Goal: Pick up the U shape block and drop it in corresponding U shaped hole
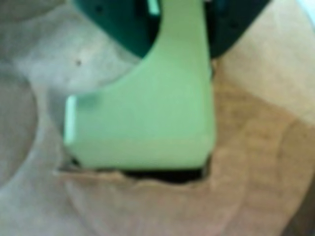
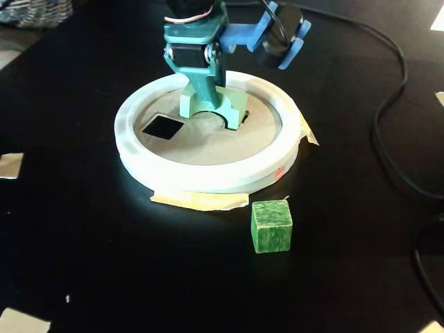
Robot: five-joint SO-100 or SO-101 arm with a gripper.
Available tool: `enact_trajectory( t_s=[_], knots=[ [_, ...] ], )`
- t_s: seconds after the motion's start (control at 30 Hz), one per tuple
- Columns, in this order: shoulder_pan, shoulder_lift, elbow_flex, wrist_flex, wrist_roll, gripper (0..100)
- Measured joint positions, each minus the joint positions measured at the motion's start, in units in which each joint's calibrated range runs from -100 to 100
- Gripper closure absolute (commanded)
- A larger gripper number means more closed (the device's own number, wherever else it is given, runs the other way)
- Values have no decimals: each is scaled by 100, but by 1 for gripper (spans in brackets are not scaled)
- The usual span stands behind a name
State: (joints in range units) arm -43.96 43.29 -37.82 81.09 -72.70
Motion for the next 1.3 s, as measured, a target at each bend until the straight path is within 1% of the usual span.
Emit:
enact_trajectory(
  t_s=[0.07, 0.2, 0.47, 0.53, 0.63, 0.67, 0.73, 0.83, 1.0, 1.23, 1.3],
  knots=[
    [0, 0, 0, 0, 0, 93],
    [0, 0, 0, -29, -176, 98],
    [0, 0, 0, -116, -225, 96],
    [0, 0, 0, -116, -225, 91],
    [0, 0, 0, -116, -225, 70],
    [0, 0, 0, -116, -225, 56],
    [10, 0, 0, -126, -225, 40],
    [10, 0, 0, -126, -225, 28],
    [-30, 0, 0, -126, -225, 28],
    [-400, -125, 0, -116, -225, 28],
    [-460, -276, 0, 48, -225, 28]
  ],
)
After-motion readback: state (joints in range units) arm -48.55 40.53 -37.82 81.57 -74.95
